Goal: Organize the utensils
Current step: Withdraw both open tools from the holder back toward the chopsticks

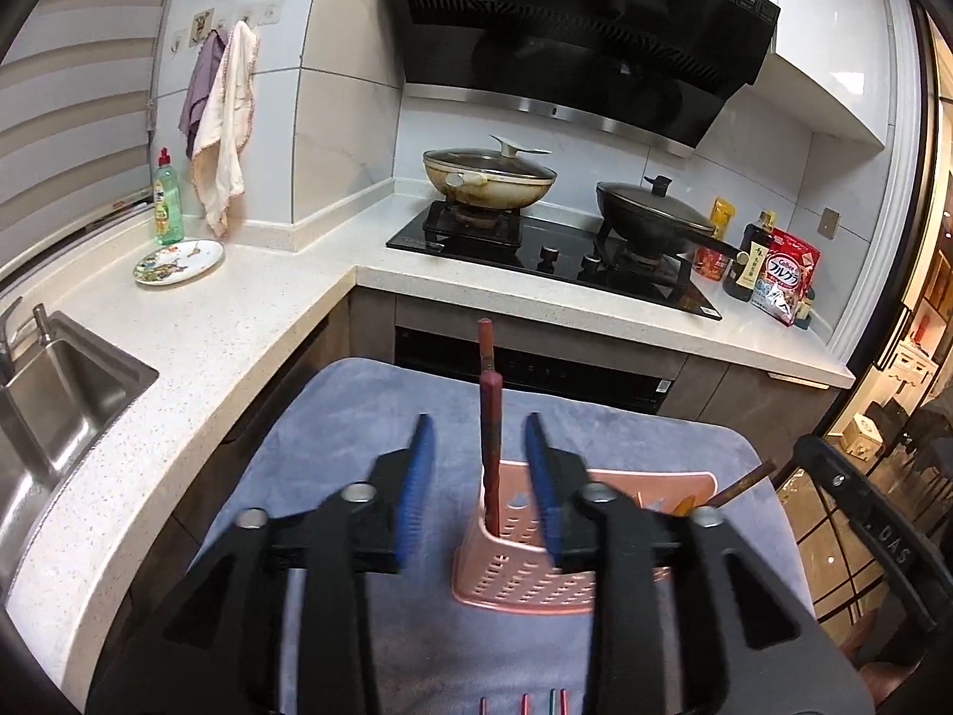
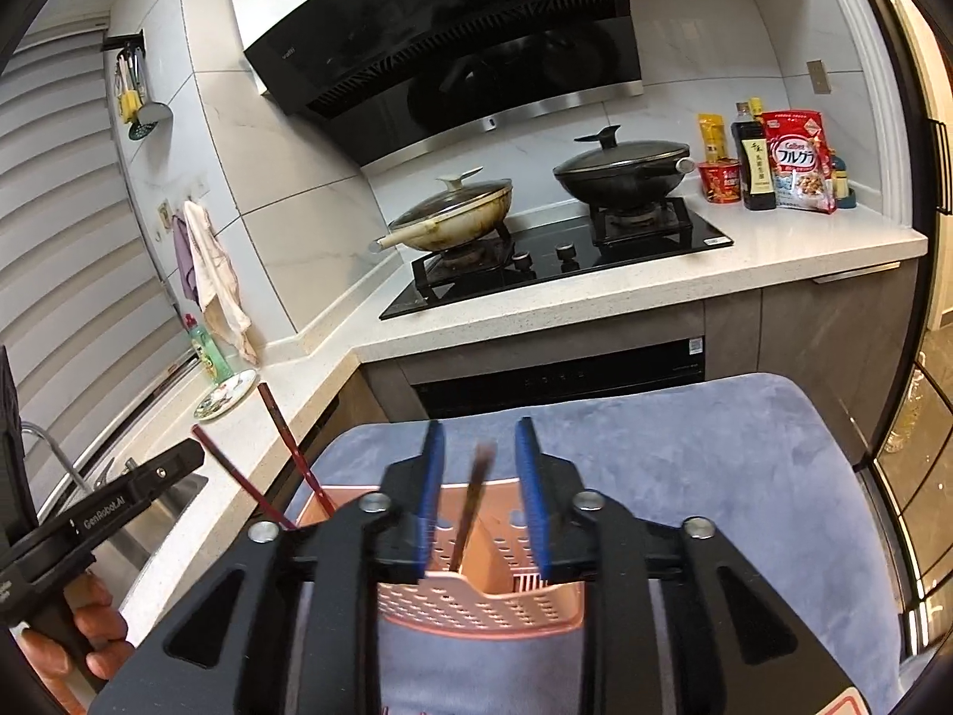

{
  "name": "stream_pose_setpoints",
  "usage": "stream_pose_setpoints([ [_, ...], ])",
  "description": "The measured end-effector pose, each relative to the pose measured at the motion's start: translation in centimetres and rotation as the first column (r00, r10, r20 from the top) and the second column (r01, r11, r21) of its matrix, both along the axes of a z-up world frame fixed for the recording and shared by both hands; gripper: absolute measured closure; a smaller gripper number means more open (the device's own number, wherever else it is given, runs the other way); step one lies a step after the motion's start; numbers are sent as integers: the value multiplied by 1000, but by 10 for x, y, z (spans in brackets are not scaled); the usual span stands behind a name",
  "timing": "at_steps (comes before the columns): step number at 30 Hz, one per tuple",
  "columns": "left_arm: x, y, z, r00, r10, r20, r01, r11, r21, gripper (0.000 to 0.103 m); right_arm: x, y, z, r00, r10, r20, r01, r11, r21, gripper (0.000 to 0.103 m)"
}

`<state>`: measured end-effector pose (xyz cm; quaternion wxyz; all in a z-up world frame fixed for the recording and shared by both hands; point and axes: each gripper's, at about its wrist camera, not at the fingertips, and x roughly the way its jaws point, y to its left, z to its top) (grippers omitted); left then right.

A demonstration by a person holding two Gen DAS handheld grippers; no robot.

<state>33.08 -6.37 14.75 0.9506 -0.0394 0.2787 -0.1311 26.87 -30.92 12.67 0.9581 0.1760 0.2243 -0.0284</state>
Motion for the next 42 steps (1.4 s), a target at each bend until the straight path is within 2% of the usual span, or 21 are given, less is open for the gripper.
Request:
stream_pose_setpoints([
  [1,-7,1,1,1000,10,8,-10,1000,8,58,-5,0,2,1000,-3,5,3,1000,-2,71],
  [7,-39,7,8,998,46,32,-48,997,64,36,-43,6,15,1000,12,19,-12,1000,-16,55],
  [15,-91,14,3,999,52,5,-53,990,128,36,-104,29,4,998,58,-36,-59,997,-45,51],
  [25,-144,23,-30,995,75,-72,-61,982,179,36,-169,49,-35,989,70,-128,-76,996,-47,51],
  [42,-200,45,-100,971,107,-214,-57,972,229,36,-230,71,-114,949,73,-307,-106,990,-91,51],
])
